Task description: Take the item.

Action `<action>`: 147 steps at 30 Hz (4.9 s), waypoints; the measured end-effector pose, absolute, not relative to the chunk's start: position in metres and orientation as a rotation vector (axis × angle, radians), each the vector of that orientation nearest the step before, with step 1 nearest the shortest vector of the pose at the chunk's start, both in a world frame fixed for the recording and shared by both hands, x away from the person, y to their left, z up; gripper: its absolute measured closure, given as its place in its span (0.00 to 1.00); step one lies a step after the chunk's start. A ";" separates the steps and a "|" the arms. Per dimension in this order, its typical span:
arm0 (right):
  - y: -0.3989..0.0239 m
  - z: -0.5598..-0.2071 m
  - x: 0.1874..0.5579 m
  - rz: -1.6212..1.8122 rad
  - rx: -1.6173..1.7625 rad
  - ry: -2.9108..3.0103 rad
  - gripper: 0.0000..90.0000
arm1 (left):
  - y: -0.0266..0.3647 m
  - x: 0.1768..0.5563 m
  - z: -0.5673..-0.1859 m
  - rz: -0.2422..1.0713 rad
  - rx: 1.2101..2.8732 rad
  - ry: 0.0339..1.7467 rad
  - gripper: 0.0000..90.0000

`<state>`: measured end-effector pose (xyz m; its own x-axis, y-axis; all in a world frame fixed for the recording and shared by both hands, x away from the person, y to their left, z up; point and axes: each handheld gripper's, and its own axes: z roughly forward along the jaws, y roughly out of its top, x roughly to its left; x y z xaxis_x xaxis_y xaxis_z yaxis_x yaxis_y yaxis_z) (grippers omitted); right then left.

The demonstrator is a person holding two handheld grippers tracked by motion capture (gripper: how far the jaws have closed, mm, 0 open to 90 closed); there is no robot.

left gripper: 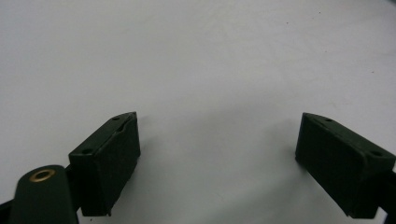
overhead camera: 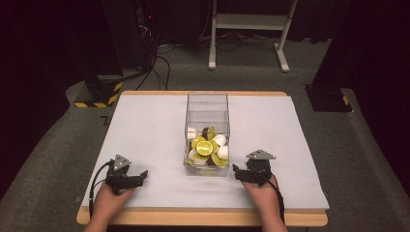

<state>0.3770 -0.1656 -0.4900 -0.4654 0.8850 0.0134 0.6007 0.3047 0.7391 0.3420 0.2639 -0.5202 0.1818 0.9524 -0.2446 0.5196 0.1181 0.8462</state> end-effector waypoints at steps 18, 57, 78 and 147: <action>-0.165 -0.472 0.371 0.958 1.305 2.154 0.20 | 0.264 0.342 -0.520 0.587 1.528 1.466 0.16; -0.167 -0.426 0.366 1.091 1.182 2.109 0.28 | 0.264 0.342 -0.520 0.585 1.527 1.465 0.16; -0.138 -0.416 0.372 1.162 1.093 2.145 0.29 | 0.264 0.342 -0.520 0.586 1.526 1.466 0.16; -0.055 -0.425 0.395 1.135 0.973 2.341 0.31 | 0.264 0.343 -0.520 0.585 1.517 1.467 0.16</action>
<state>0.3951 -0.0552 -0.4250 -0.6970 0.7167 -0.0236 0.4254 0.4397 0.7910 0.3426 0.2637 -0.5202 0.1783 0.9509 -0.2531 0.5157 0.1287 0.8470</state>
